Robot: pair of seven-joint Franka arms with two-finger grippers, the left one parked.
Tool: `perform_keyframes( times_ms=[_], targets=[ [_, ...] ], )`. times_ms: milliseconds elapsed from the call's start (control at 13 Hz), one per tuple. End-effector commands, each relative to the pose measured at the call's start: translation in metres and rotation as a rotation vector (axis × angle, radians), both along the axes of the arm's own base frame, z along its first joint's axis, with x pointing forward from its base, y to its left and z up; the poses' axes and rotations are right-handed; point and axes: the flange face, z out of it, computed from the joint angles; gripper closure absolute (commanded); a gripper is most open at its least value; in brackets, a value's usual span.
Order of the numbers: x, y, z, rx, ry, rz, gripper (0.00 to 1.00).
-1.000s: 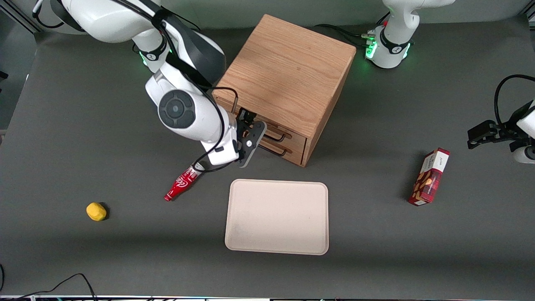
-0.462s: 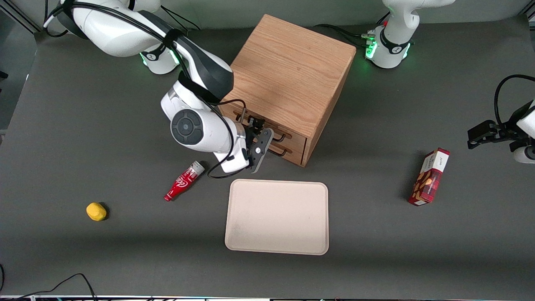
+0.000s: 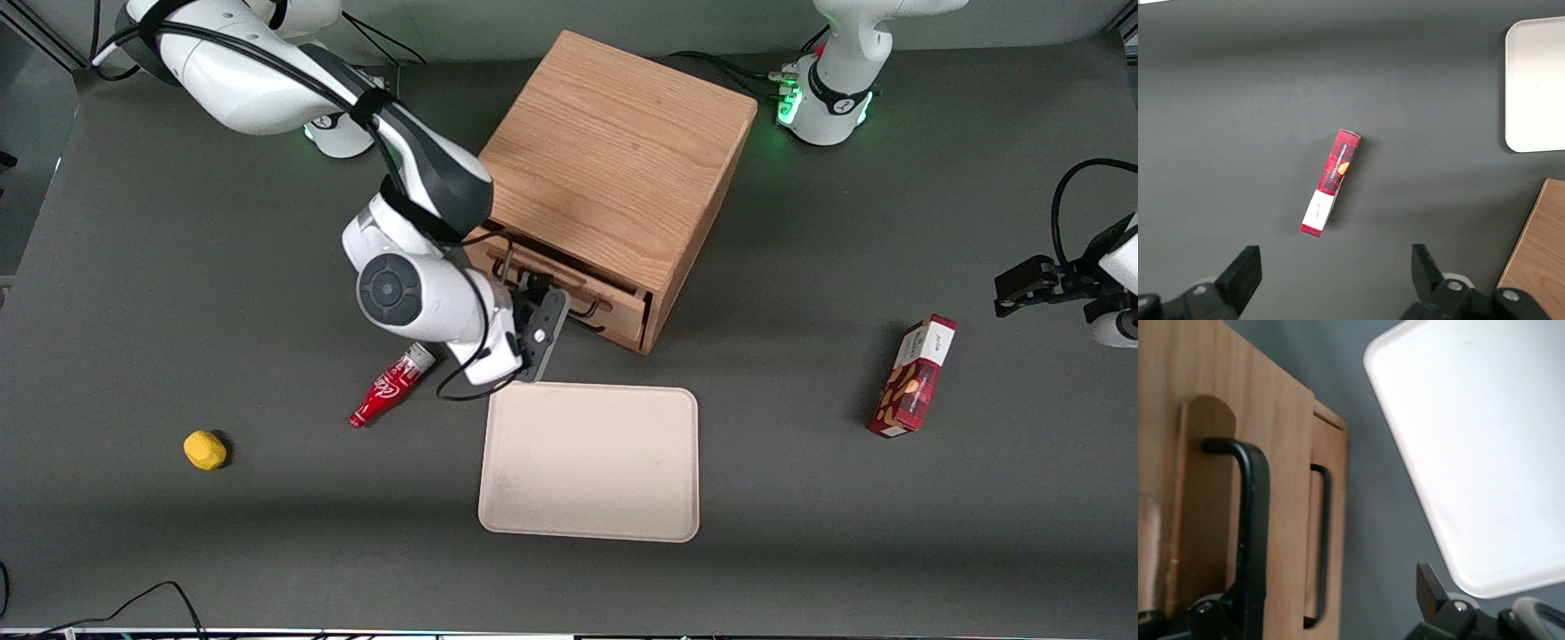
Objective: Open upper drawer
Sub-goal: 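Pull the upper drawer outward from the cabinet with the right gripper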
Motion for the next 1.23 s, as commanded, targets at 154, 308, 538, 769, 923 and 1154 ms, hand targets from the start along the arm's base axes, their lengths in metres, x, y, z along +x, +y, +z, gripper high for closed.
perform_keyframes(
  times_ms=[154,308,538,769,923,1154],
  targets=[
    [0.048,-0.019,-0.001,-0.016,-0.104,-0.004,0.00],
    [0.067,-0.037,0.003,-0.033,-0.147,-0.024,0.00],
    [0.092,-0.060,0.007,-0.019,-0.196,-0.067,0.00],
    [0.110,-0.086,0.008,-0.029,-0.244,-0.126,0.00],
    [0.115,-0.093,0.013,-0.025,-0.258,-0.142,0.00],
    [0.124,-0.113,0.015,-0.023,-0.262,-0.167,0.00]
  ],
)
